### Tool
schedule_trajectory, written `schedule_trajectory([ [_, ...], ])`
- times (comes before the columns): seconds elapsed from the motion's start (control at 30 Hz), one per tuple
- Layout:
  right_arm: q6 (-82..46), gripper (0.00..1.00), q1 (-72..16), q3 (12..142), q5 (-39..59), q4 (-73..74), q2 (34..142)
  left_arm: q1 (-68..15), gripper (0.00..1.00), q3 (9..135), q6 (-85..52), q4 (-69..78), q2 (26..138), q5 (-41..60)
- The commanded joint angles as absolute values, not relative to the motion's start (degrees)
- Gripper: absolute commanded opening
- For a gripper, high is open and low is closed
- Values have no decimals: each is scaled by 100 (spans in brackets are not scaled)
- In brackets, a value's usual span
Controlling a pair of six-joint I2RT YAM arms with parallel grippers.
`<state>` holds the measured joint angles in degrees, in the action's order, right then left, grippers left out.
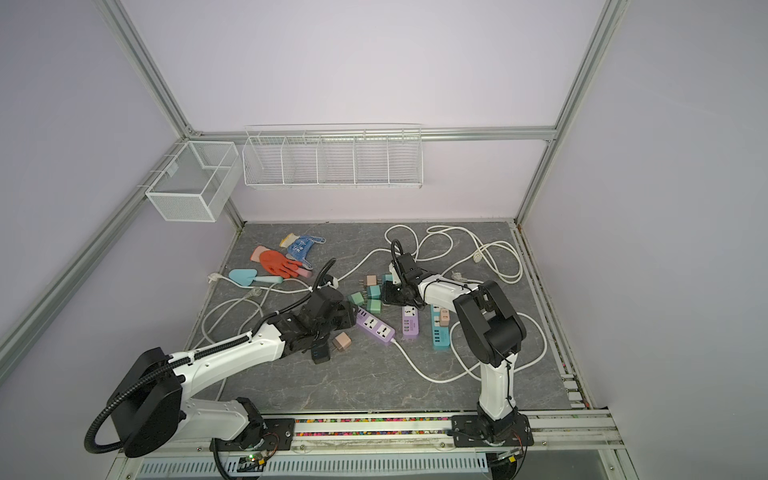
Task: Pull the plug off the socket
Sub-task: 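Lower the pink adapter beside the loose adapters and open the right gripper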
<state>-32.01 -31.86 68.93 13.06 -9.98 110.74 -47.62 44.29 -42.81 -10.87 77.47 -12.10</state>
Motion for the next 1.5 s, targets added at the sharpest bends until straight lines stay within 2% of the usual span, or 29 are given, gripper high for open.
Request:
schedule_trajectory([
  [0.0,-3059,40,-3142,7052,1134,-1287,11077,-4726,54,4719,-4281,-1012,7887,-1166],
  [0.13,-2929,50,-3143,7127,1012,-1504,10963,-4726,54,4785,-4320,-1021,7926,-1109],
  [0.47,-2607,64,-3142,7181,624,-1907,10435,-4724,54,4907,-4254,-933,8036,-995],
  [0.73,-2372,70,-3106,7102,337,-2324,9779,-4727,55,5136,-4250,-895,8221,-757],
  [0.87,-2291,72,-2953,6939,325,-2544,9356,-4726,56,5333,-4096,-694,8409,-257],
  [1.27,-2095,78,-2428,6465,-126,-3686,8015,-4745,57,6237,-4322,-360,9501,843],
  [1.47,-2118,80,-2359,6140,-506,-4256,7699,-4933,57,6824,-4438,-420,10178,1195],
])
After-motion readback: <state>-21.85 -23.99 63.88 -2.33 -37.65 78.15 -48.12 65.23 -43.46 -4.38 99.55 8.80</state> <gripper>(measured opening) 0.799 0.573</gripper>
